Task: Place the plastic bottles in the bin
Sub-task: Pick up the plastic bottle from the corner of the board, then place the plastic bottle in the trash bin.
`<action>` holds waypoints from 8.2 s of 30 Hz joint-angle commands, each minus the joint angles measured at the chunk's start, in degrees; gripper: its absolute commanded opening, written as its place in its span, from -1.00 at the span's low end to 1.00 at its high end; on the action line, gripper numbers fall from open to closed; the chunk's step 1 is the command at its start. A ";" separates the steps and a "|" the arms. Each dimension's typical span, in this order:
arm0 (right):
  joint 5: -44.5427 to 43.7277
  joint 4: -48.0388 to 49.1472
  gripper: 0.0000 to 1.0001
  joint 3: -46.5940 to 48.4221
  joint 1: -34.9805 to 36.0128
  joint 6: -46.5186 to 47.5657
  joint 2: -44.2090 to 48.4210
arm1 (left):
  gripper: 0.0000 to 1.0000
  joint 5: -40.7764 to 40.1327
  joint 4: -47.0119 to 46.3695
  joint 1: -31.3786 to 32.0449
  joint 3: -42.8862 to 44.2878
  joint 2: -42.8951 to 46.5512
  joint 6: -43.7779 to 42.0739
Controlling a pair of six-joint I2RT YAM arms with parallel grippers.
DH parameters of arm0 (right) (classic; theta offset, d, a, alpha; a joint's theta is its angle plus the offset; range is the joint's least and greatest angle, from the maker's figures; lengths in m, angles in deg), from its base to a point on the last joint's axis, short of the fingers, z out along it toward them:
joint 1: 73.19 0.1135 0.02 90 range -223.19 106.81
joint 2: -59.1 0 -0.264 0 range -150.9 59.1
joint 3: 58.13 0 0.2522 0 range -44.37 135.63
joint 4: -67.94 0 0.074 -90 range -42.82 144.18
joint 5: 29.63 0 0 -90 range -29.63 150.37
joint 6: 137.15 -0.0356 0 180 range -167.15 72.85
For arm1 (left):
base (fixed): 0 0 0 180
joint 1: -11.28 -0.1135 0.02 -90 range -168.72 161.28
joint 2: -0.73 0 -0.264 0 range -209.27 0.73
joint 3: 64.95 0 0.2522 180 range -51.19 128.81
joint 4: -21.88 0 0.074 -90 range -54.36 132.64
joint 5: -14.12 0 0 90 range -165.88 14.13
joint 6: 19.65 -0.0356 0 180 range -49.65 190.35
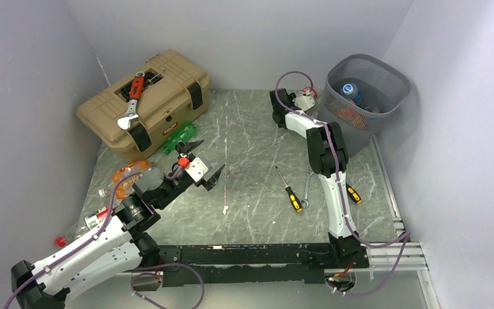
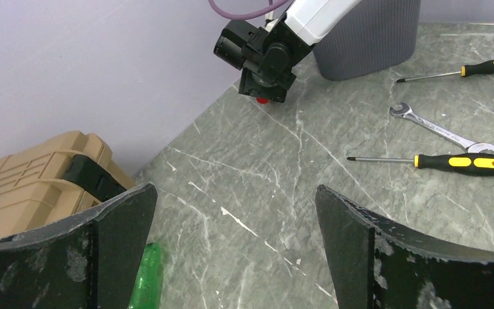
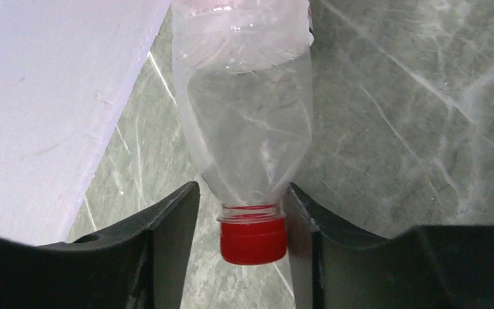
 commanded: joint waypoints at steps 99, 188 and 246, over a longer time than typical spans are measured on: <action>44.45 -61.19 -1.00 -12.85 39.62 60.07 65.28 | -0.50 0.54 0.51 10.52 4.41 -17.20 -45.89; 42.64 18.85 -1.00 -44.69 39.62 45.83 86.42 | 0.59 38.11 17.43 0.07 16.89 -9.66 21.78; 16.43 22.59 -1.00 -17.11 -26.65 64.23 40.09 | 0.99 9.65 7.76 2.85 7.80 2.52 15.70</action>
